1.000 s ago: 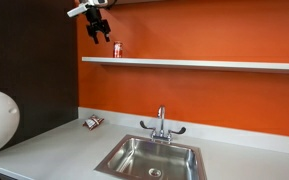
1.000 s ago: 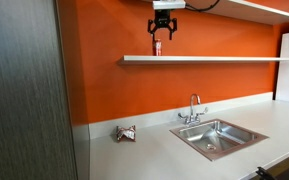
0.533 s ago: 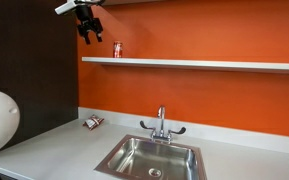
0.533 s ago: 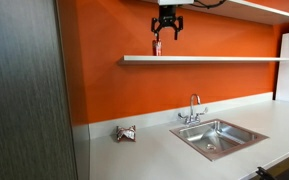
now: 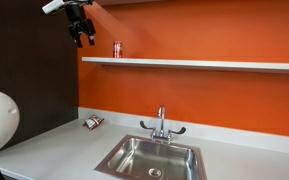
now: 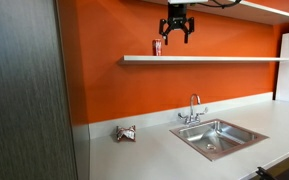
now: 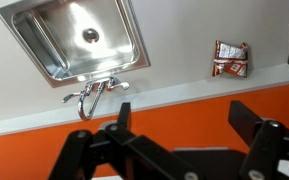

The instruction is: Put the can on the first bottom shelf

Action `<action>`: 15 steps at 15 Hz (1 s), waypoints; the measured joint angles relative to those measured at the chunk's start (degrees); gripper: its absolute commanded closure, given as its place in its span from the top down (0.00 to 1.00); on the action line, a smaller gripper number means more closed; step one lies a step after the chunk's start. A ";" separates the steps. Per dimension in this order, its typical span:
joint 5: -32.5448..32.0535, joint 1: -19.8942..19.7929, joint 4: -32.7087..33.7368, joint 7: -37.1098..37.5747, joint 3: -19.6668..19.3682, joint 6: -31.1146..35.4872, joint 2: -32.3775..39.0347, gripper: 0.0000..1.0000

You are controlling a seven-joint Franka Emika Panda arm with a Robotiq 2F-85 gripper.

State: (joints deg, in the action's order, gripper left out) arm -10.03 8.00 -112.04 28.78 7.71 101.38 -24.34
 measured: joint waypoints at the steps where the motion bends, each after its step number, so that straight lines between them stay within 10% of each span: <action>1: 0.31 -0.16 -1.63 0.02 0.00 -0.01 -1.25 1.00; 15: 3.33 -3.59 -19.47 0.03 0.00 -0.02 -13.37 1.00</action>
State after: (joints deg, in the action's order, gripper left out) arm -6.71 4.41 -131.51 28.81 7.71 101.36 -37.71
